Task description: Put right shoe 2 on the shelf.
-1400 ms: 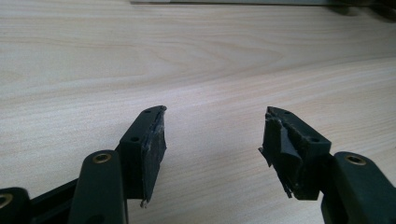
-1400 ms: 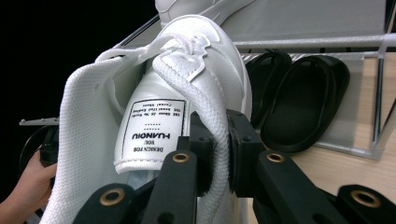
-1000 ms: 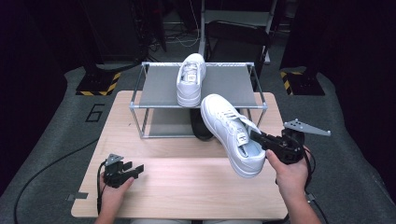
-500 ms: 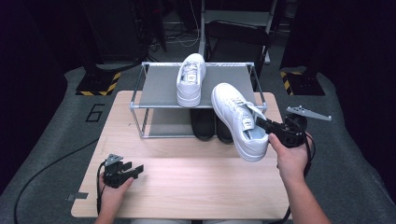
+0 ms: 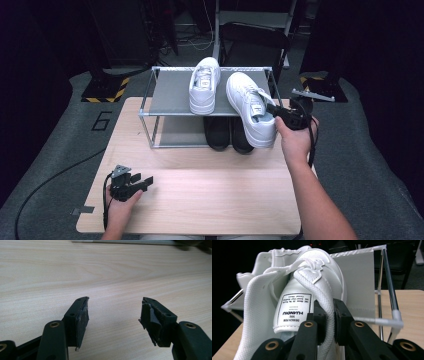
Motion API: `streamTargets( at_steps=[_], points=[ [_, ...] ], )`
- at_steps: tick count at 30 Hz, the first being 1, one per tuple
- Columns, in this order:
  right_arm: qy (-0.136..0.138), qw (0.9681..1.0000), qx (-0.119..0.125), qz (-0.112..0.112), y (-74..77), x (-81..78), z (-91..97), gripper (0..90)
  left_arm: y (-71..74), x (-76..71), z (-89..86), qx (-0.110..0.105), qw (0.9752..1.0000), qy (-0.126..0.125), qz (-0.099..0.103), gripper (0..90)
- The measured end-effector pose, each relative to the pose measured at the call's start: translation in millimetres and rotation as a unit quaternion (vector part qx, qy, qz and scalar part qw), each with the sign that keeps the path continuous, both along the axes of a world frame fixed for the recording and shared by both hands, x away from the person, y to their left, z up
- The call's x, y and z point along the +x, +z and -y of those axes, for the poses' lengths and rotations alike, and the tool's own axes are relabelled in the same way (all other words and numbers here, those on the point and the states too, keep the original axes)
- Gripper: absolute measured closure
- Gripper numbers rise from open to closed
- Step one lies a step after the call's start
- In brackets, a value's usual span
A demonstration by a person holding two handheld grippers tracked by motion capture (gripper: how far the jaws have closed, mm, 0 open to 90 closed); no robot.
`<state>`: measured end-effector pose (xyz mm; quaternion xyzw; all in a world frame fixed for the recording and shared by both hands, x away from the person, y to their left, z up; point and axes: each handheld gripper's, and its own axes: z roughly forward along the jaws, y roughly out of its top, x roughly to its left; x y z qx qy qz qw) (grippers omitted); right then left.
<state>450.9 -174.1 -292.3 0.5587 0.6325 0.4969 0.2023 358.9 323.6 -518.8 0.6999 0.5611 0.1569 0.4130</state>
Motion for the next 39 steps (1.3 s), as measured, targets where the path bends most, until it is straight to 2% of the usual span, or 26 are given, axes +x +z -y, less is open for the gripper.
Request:
streamTargets(
  at_steps=[2,8,10,19,20,23,29,32,33,36,39],
  points=[
    [-0.011,0.9999,0.002,-0.005,1.4,10.7,-3.7,81.8,-0.3,0.4,-0.8,0.002,1.0,-0.003,0.002,39.0],
    [-0.039,0.9989,0.022,-0.016,5.5,39.6,-10.4,81.8,-0.8,0.5,-0.6,0.001,0.9999,-0.008,-0.008,39.0],
    [-0.049,0.9982,0.026,-0.021,5.8,48.9,-13.9,81.7,-2.0,1.0,1.0,-0.002,1.0,-0.003,-0.002,39.0],
    [-0.081,0.996,0.013,-0.034,5.5,84.5,-36.9,81.6,-2.8,1.1,-2.2,0.0,1.0,-0.007,-0.003,39.0],
    [-0.084,0.9958,0.014,-0.033,5.1,86.8,-38.6,81.6,-3.3,0.9,-1.5,-0.009,1.0,0.001,-0.002,39.0],
    [-0.089,0.9953,0.004,-0.037,5.0,94.4,-45.4,81.6,-3.0,0.1,-2.9,-0.012,0.9999,0.002,-0.002,39.1],
    [-0.097,0.9943,0.002,-0.044,0.3,107.5,-56.7,81.2,-2.9,-1.0,-3.9,-0.016,0.9999,0.005,0.002,39.0],
    [-0.098,0.9938,0.011,-0.051,-3.5,112.0,-58.8,80.6,-3.1,-1.1,-3.4,-0.021,0.9998,0.007,0.001,39.0],
    [-0.098,0.9936,0.017,-0.055,-3.7,113.1,-58.7,80.4,-2.8,-1.4,-4.6,-0.015,0.9999,0.003,0.0,39.0],
    [-0.1,0.9938,0.008,-0.048,-2.4,113.6,-60.2,78.5,-3.1,-1.5,-4.9,-0.016,0.9999,0.004,-0.002,39.0],
    [-0.096,0.9942,0.021,-0.044,-4.7,113.5,-57.2,73.3,-3.2,-1.4,-4.5,-0.015,0.9999,0.003,0.0,39.0]
  ],
)
